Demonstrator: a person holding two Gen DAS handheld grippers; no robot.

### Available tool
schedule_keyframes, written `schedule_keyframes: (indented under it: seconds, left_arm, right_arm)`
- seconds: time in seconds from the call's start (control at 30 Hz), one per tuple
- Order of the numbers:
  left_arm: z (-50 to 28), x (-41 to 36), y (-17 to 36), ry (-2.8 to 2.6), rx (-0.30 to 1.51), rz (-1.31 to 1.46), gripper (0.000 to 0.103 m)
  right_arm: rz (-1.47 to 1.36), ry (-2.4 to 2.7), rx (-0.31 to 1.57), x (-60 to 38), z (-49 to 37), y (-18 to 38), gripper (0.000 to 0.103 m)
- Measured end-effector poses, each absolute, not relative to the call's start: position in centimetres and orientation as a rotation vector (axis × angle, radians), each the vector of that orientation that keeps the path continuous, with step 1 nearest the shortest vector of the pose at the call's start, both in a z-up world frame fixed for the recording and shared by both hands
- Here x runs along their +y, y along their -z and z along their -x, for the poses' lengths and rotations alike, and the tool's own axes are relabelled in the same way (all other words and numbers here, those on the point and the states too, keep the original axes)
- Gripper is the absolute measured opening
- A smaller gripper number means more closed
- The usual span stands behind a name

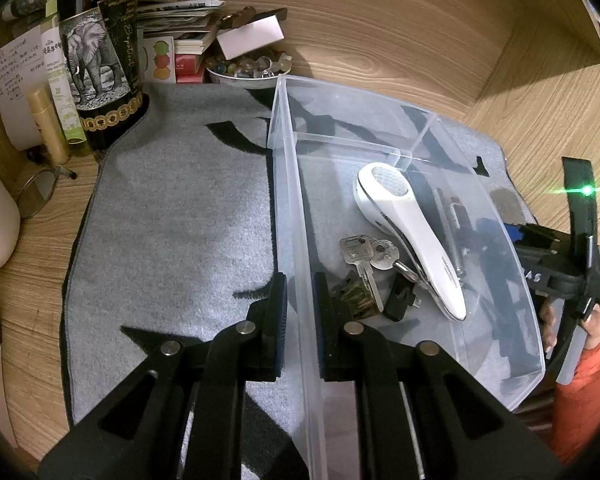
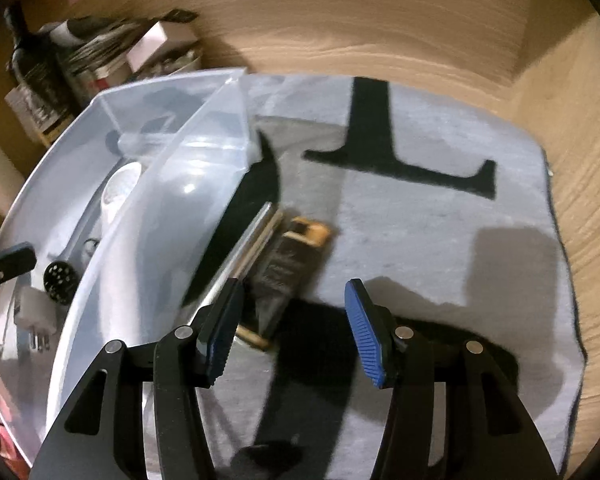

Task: Organize rigid objects
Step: 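Move the right gripper to the black-and-gold case and grasp it, then carry the case into the box and release it while the left gripper holds the box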

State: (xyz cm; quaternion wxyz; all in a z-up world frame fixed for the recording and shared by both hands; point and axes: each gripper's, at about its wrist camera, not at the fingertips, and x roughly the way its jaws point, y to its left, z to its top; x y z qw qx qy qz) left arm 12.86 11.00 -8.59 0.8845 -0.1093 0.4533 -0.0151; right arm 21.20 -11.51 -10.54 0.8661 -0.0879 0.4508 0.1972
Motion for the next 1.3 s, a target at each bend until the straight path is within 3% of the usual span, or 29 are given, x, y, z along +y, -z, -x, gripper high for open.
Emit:
schedule_keyframes:
  seconds: [0.17, 0.3, 0.53, 0.8, 1.3]
  left_arm:
    - [-12.8, 11.1, 8.6, 0.032, 0.947, 0.226, 0.012]
    - [-12.9, 11.1, 8.7, 0.032, 0.948, 0.229, 0.012]
    - [-12.9, 11.1, 8.7, 0.031, 0.948, 0.228, 0.012]
    - [-13.0, 11.2, 8.7, 0.030, 0.948, 0.229, 0.012]
    - [-13.0, 11.1, 8.7, 0.030, 0.949, 0.228, 0.012]
  right_arm:
    - [0.234, -0.394, 0.924, -10.7, -21.1, 11.3, 0.048]
    - [0.208, -0.369, 0.909, -11.7, -21.8, 11.1, 0.022]
    - [0.186, -0.351, 0.877, -12.4, -21.7, 10.3, 0.021]
    - [0.138, -0.374, 0.758, -13.1, -19.6, 5.6, 0.021]
    - [0.221, -0.526, 0.595, -8.4, -15.7, 1.0, 0.021]
